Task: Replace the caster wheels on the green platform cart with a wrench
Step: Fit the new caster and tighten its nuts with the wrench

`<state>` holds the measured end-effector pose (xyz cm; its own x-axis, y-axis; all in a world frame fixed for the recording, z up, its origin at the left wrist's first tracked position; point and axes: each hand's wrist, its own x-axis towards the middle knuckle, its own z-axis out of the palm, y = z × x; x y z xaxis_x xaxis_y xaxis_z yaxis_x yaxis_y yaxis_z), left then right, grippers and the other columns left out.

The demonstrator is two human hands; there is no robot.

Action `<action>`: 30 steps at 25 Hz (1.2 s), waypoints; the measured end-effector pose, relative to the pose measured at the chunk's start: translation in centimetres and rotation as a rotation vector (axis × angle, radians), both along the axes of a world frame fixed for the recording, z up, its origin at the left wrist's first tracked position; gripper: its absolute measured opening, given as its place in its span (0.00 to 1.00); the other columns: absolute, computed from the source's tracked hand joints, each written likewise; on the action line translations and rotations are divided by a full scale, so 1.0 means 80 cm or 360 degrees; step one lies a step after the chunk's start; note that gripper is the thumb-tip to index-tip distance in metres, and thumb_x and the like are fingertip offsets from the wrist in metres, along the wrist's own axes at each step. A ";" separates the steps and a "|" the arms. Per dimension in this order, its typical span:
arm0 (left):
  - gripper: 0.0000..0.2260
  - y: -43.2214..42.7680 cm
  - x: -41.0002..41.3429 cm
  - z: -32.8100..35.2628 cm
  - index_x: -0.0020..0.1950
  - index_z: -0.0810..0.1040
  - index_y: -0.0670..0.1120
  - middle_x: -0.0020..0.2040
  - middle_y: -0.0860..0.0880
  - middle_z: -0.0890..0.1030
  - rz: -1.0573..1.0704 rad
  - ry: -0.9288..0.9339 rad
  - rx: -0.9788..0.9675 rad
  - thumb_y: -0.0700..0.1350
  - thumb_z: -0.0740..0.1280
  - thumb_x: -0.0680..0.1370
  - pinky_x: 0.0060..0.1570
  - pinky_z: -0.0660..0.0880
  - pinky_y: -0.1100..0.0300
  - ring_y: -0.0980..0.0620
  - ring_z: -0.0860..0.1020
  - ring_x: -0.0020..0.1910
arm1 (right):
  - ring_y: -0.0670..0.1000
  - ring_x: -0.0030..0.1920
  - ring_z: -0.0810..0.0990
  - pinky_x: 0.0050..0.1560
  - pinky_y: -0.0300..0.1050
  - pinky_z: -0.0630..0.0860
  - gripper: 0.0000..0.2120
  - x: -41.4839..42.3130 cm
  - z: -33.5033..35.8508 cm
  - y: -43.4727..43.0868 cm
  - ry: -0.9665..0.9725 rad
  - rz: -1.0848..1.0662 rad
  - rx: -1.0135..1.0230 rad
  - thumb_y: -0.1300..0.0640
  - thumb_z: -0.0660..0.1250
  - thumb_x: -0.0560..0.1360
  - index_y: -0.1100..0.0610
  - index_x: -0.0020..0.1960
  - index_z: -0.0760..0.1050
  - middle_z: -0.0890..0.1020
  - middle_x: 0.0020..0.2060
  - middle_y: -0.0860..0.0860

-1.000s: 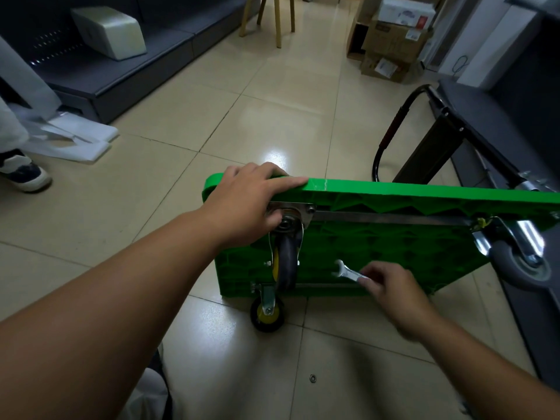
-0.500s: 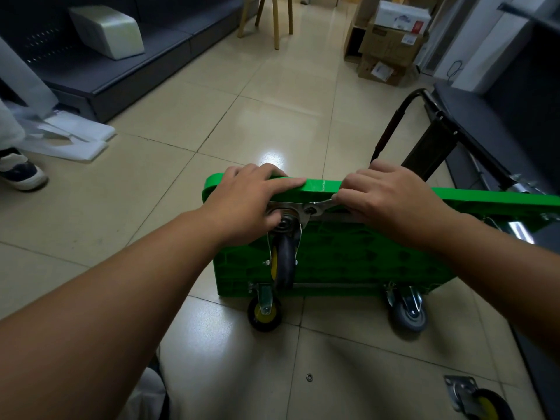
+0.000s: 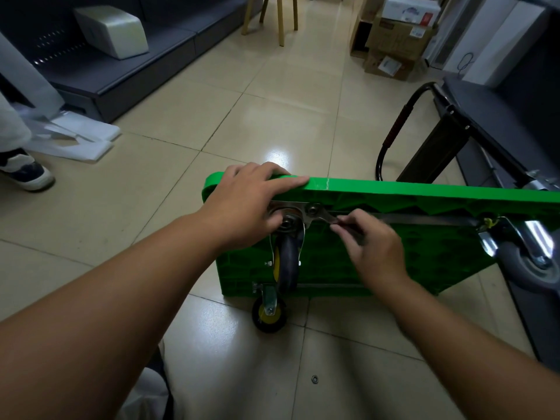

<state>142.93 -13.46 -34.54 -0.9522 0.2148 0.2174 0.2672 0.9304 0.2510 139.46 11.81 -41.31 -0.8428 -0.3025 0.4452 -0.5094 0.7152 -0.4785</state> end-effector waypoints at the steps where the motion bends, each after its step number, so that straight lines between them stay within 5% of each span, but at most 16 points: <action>1: 0.31 0.000 -0.001 0.000 0.79 0.60 0.65 0.71 0.56 0.70 -0.0001 0.0008 -0.0001 0.52 0.67 0.78 0.70 0.58 0.51 0.51 0.67 0.69 | 0.50 0.39 0.82 0.38 0.48 0.80 0.05 0.007 -0.012 -0.017 -0.0371 -0.0122 -0.0359 0.56 0.74 0.76 0.52 0.43 0.79 0.84 0.39 0.48; 4: 0.31 0.000 -0.001 0.002 0.78 0.61 0.65 0.71 0.55 0.71 0.0008 0.0012 0.0000 0.51 0.68 0.78 0.70 0.58 0.51 0.51 0.68 0.69 | 0.42 0.39 0.83 0.41 0.36 0.80 0.05 0.019 -0.028 -0.063 -0.0951 -0.0138 -0.1003 0.65 0.73 0.75 0.60 0.44 0.78 0.83 0.38 0.50; 8: 0.31 0.001 0.000 0.003 0.78 0.61 0.66 0.71 0.56 0.71 0.0017 -0.0001 0.0016 0.51 0.68 0.78 0.69 0.57 0.52 0.52 0.67 0.69 | 0.43 0.40 0.83 0.41 0.34 0.79 0.04 0.031 -0.032 -0.061 -0.0987 -0.0058 -0.1070 0.65 0.71 0.76 0.60 0.46 0.76 0.82 0.40 0.54; 11: 0.30 0.000 0.000 0.004 0.78 0.61 0.66 0.70 0.56 0.71 0.0012 -0.0014 0.0020 0.51 0.68 0.79 0.68 0.58 0.52 0.51 0.68 0.68 | 0.54 0.40 0.82 0.36 0.41 0.80 0.04 0.053 -0.046 0.001 -0.1250 -0.0112 -0.0674 0.61 0.66 0.81 0.59 0.48 0.72 0.79 0.42 0.57; 13: 0.30 0.001 -0.001 0.003 0.78 0.61 0.66 0.70 0.56 0.71 0.0011 -0.0020 0.0015 0.51 0.67 0.79 0.68 0.58 0.52 0.51 0.68 0.68 | 0.53 0.40 0.79 0.36 0.49 0.77 0.06 0.061 -0.046 0.053 -0.1276 -0.0055 0.0333 0.54 0.63 0.82 0.54 0.48 0.70 0.79 0.43 0.53; 15: 0.30 0.002 0.000 0.004 0.78 0.61 0.66 0.70 0.56 0.71 0.0011 -0.0022 0.0014 0.52 0.67 0.79 0.68 0.57 0.53 0.51 0.67 0.68 | 0.54 0.46 0.80 0.42 0.49 0.75 0.03 0.057 -0.025 0.084 -0.0923 0.0047 0.1256 0.51 0.61 0.82 0.49 0.51 0.71 0.80 0.47 0.49; 16: 0.30 0.002 0.000 0.004 0.78 0.61 0.66 0.70 0.56 0.71 0.0010 -0.0024 0.0014 0.52 0.67 0.79 0.68 0.57 0.53 0.51 0.67 0.69 | 0.54 0.46 0.81 0.41 0.49 0.74 0.02 0.051 -0.006 0.085 -0.0624 0.0111 0.1370 0.52 0.63 0.81 0.48 0.51 0.73 0.79 0.46 0.49; 19: 0.30 0.003 0.000 0.005 0.79 0.61 0.65 0.70 0.55 0.70 0.0005 -0.0031 0.0003 0.52 0.66 0.79 0.68 0.57 0.52 0.50 0.67 0.69 | 0.53 0.32 0.76 0.35 0.43 0.63 0.04 0.026 0.064 0.057 0.0214 0.0236 0.1183 0.55 0.73 0.75 0.51 0.44 0.78 0.77 0.35 0.49; 21: 0.30 0.002 0.000 0.005 0.79 0.60 0.65 0.70 0.55 0.70 0.0009 -0.0040 0.0005 0.52 0.66 0.79 0.68 0.57 0.53 0.50 0.67 0.69 | 0.53 0.32 0.76 0.35 0.44 0.66 0.04 0.005 0.103 0.031 0.0464 0.0366 0.1122 0.53 0.71 0.76 0.53 0.45 0.79 0.80 0.35 0.49; 30: 0.30 0.003 -0.002 0.003 0.79 0.60 0.66 0.71 0.55 0.70 0.0028 -0.0029 -0.0002 0.52 0.67 0.79 0.69 0.57 0.52 0.50 0.67 0.69 | 0.57 0.35 0.79 0.42 0.50 0.71 0.06 -0.026 0.114 -0.009 0.0702 0.0254 0.1179 0.56 0.72 0.76 0.56 0.44 0.77 0.81 0.36 0.53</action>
<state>142.74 -13.23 -34.28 -0.9596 0.1984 0.1994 0.2462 0.9352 0.2544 137.41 11.10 -32.17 -0.5633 -0.7423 0.3629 -0.6588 0.6686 0.3449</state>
